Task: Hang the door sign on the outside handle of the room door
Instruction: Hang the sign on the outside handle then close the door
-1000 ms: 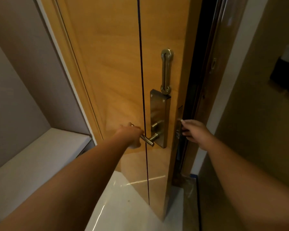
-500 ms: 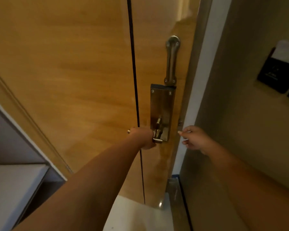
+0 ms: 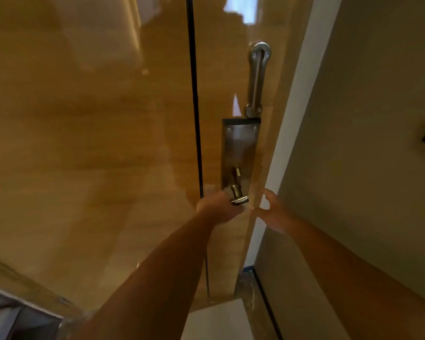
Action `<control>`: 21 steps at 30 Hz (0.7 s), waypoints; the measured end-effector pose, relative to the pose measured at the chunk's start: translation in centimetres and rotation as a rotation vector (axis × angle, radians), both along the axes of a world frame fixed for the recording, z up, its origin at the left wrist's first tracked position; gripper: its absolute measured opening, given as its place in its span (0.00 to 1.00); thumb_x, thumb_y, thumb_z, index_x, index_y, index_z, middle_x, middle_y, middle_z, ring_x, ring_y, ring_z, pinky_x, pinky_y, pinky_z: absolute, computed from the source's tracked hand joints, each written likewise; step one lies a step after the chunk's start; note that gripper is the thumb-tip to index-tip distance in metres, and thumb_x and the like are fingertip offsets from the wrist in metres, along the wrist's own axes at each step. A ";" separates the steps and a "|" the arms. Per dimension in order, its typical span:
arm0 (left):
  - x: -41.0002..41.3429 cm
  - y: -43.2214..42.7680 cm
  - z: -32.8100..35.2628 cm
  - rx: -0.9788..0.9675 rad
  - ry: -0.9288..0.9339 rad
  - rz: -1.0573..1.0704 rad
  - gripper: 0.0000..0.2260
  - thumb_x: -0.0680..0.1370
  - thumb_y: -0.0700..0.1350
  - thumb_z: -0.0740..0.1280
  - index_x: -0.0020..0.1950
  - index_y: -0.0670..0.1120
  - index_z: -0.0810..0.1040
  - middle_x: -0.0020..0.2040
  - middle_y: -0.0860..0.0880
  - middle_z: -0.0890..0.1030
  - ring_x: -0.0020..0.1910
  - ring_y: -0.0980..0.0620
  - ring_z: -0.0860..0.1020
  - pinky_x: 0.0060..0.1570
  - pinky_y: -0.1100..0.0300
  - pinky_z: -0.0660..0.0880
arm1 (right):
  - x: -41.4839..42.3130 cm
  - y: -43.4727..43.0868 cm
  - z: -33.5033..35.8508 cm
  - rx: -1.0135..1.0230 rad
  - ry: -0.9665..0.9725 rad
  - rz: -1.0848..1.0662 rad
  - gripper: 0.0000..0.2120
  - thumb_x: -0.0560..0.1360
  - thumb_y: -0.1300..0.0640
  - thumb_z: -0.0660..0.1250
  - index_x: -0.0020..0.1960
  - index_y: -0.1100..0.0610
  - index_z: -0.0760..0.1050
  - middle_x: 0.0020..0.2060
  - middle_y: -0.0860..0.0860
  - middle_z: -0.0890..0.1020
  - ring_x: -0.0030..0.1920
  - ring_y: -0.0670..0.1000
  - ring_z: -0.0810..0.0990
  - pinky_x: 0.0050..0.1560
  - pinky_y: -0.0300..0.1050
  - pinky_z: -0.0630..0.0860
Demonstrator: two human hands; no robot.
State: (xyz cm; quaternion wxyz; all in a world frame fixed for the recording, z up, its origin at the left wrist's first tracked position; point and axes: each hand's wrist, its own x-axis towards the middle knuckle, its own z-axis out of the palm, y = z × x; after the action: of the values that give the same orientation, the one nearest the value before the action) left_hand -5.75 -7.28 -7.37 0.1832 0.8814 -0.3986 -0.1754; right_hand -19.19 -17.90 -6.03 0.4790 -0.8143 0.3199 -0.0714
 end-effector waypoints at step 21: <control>6.1 -6.0 -3.2 -0.482 0.304 0.287 0.08 0.66 0.63 0.64 0.33 0.62 0.77 0.19 0.58 0.73 0.24 0.54 0.74 0.29 0.61 0.67 | 1.5 -6.4 -5.2 0.051 0.173 -0.079 0.34 0.71 0.43 0.66 0.73 0.44 0.54 0.71 0.56 0.66 0.66 0.55 0.69 0.56 0.46 0.71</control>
State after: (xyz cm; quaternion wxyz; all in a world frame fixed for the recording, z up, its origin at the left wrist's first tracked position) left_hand 0.30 -13.28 -10.60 0.4670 0.8236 -0.2683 -0.1779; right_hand -17.66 -24.27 -11.21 0.4671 -0.7916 0.3939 -0.0114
